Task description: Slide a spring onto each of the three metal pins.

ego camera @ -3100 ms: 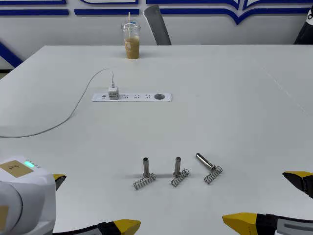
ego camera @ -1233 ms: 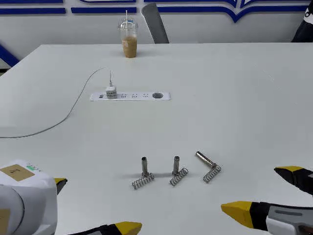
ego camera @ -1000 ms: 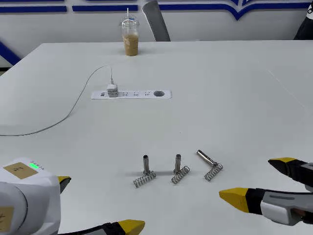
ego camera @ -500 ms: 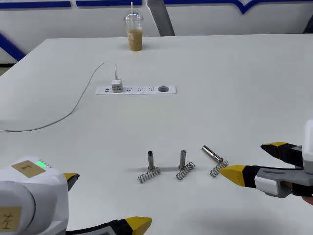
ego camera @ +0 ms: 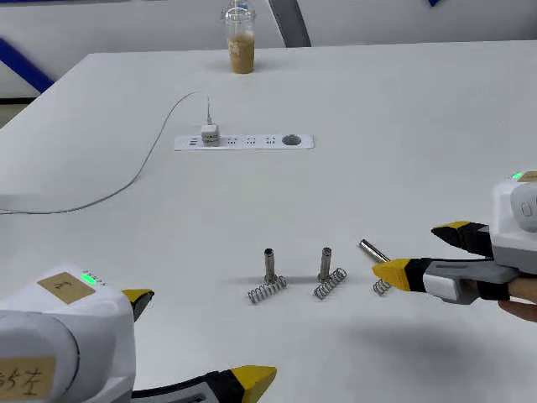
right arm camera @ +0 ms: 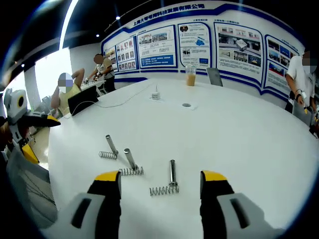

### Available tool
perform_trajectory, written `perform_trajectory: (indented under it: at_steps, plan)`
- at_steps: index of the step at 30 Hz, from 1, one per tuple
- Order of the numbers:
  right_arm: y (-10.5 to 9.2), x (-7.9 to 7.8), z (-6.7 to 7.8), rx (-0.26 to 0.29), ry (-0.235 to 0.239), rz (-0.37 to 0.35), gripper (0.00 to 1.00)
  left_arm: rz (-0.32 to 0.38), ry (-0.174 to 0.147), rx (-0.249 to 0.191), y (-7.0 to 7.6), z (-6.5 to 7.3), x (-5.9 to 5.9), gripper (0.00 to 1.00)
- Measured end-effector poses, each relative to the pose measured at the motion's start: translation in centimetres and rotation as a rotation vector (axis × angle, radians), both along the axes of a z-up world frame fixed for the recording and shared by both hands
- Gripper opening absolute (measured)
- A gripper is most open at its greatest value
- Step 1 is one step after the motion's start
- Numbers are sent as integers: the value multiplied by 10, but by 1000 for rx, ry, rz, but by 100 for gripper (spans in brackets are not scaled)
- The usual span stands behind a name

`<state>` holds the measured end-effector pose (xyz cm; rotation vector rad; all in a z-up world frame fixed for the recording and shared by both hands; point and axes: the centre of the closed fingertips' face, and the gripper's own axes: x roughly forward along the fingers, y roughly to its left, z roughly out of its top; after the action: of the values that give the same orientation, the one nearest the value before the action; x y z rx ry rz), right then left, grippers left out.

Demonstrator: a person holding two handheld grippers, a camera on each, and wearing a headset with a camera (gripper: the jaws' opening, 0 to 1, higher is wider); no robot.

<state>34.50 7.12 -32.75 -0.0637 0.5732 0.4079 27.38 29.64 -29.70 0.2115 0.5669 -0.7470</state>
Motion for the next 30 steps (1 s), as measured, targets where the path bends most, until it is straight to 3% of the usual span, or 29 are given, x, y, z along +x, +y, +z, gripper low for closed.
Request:
perform_trajectory:
  at_steps: [14,30]
  plan:
    - [-2,29,-13,-5,-11,-2,47,-21,-9,3,-6,-1,-2,88]
    - [6,50,-45,-1,49,26,29,-40,-23,-2,-11,-1,2,87]
